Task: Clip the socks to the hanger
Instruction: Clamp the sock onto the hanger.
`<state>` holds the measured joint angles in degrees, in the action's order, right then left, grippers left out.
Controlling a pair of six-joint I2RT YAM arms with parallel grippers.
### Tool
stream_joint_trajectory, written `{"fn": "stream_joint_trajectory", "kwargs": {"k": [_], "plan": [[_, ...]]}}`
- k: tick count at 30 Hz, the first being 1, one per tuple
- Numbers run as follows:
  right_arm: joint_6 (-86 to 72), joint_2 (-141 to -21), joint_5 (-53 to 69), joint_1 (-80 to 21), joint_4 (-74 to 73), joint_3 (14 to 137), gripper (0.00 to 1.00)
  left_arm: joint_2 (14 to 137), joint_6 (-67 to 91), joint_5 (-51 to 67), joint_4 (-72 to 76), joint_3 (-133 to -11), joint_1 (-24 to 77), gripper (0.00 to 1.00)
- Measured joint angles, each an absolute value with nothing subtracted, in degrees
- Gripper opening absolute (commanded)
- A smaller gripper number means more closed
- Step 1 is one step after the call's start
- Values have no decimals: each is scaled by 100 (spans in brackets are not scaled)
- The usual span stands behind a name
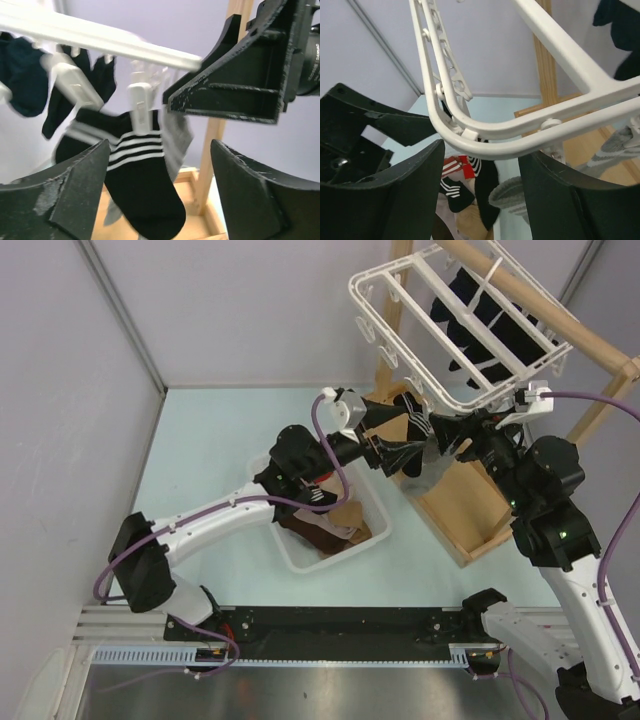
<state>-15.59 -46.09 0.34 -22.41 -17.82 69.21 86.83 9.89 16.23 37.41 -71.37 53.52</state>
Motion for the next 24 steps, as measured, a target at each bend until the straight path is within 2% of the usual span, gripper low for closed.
{"fn": "stream_joint_trajectory", "kwargs": {"k": [5, 14, 24], "plan": [[-1594, -4613, -268, -2224, -1920, 6923, 65, 8285, 620, 1361, 3575, -6882, 5349, 91], [-1579, -4578, -436, -2213, -1966, 6923, 65, 8263, 384, 1203, 3551, -6875, 5297, 91], [-1483, -4473, -574, -2191, -2038, 6921, 66, 9024, 381, 893, 3854, -7126, 5133, 91]]}}
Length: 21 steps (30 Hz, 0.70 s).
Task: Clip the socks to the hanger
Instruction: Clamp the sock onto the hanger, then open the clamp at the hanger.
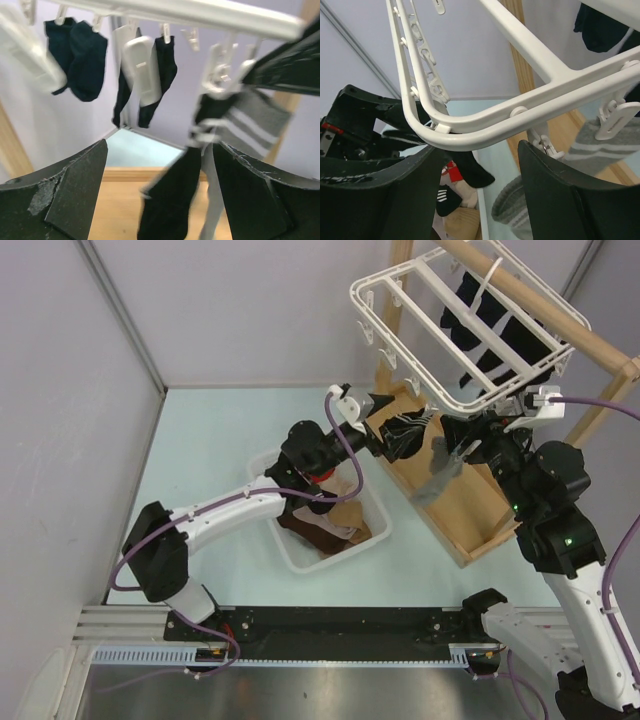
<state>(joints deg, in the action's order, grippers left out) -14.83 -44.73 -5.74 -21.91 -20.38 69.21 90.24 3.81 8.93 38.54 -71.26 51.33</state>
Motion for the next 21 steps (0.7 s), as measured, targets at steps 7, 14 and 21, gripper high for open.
{"fn": "stream_joint_trajectory", "kwargs": {"k": [7, 14, 21], "plan": [[-1431, -4473, -580, -2176, -2102, 6921, 66, 9303, 139, 410, 3981, -7332, 5074, 91], [-1417, -4484, -598, -2150, -2167, 6921, 66, 9419, -51, 403, 4158, -7516, 5022, 92], [-1382, -4495, -670, -2108, -2228, 6921, 66, 9170, -58, 834, 4294, -7105, 5011, 95]]}}
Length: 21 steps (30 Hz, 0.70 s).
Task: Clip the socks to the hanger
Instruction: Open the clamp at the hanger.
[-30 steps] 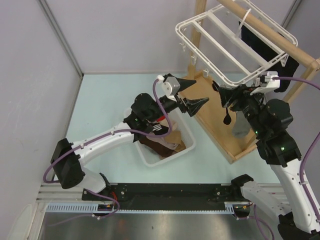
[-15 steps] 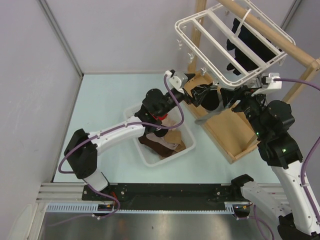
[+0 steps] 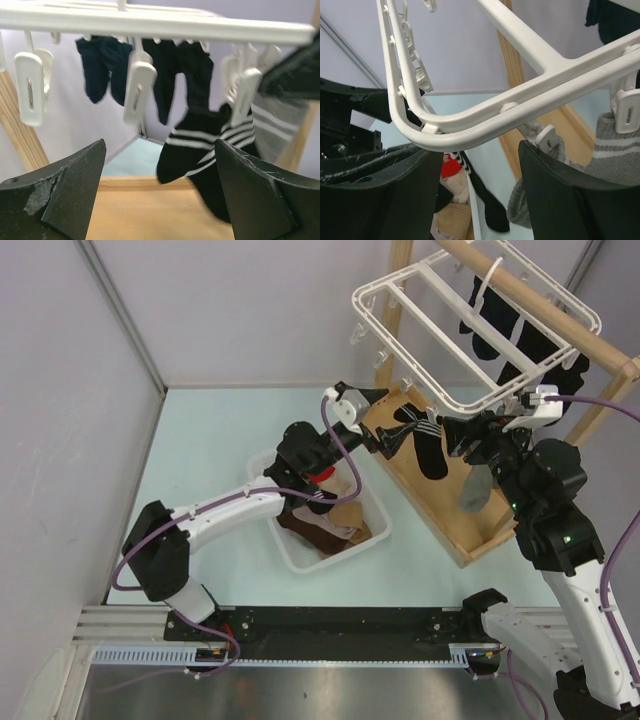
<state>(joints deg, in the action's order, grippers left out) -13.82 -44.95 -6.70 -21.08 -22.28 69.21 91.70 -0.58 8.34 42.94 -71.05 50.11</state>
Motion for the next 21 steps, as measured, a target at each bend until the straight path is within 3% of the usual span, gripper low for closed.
{"fn": "stream_joint_trajectory", "kwargs": {"k": [8, 21], "plan": [[-1367, -4506, -692, -2086, -2246, 6921, 66, 8597, -215, 849, 4364, -6582, 4995, 96], [-1341, -4493, -711, -2047, -2248, 6921, 66, 9170, -333, 569, 4309, -7485, 4932, 84]]}}
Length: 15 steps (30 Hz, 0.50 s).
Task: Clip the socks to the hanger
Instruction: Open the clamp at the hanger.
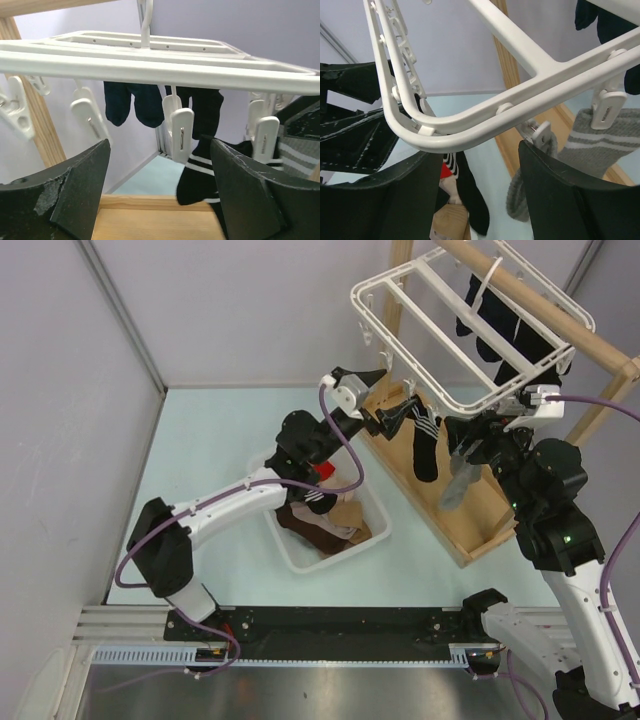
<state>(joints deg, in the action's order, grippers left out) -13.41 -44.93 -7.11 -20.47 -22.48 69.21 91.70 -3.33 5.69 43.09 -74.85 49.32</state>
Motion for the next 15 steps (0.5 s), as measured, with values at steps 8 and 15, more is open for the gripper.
{"fn": "stream_joint_trajectory", "kwargs": {"k": [8, 15], "plan": [[-1343, -4495, -711, -2038, -2248, 6921, 66, 9727, -346, 589, 4252, -7966, 4932, 76], [-1347, -4493, -709, -2036, -2246, 6921, 66, 9944, -340, 596, 4228, -8329, 4932, 59]]}}
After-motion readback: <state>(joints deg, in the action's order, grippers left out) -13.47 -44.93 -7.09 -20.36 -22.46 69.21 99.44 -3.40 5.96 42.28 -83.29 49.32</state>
